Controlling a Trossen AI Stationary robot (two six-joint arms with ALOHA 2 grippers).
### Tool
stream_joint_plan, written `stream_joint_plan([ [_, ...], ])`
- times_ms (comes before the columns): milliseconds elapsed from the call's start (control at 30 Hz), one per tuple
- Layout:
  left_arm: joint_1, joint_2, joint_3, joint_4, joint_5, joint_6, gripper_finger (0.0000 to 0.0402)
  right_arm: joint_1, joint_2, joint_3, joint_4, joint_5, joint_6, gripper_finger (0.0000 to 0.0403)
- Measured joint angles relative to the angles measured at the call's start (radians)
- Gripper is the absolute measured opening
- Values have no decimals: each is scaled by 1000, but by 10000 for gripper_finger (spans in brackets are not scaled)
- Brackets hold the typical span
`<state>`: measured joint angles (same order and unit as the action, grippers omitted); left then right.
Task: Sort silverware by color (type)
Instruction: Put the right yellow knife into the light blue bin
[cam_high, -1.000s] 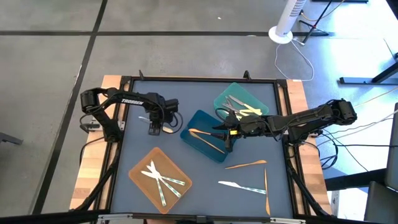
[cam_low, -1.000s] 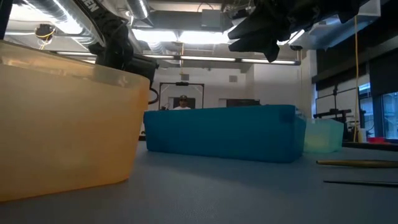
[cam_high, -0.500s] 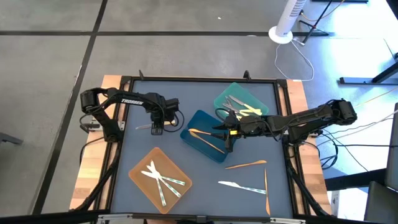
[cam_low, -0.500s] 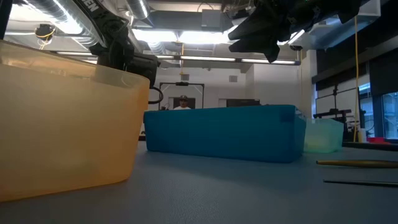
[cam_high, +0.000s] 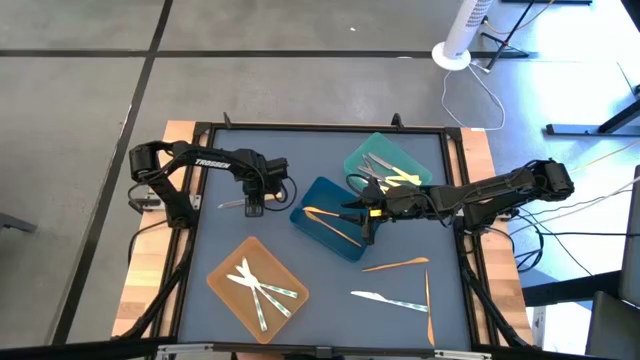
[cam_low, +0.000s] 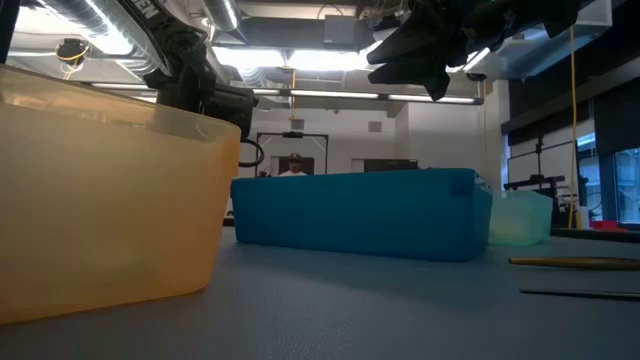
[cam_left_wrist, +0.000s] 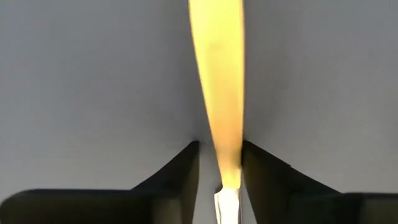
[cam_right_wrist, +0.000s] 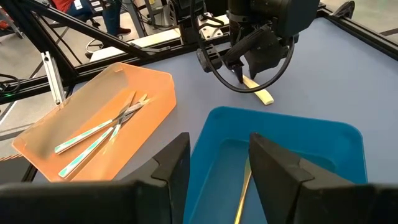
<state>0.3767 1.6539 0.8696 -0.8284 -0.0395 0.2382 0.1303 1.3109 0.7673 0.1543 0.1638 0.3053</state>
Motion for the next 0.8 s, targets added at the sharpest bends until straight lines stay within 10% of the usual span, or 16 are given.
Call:
stream_joint_plan([
  [800,0,2,16,-29,-8,7,40,0,0,0,0,0,0,150],
])
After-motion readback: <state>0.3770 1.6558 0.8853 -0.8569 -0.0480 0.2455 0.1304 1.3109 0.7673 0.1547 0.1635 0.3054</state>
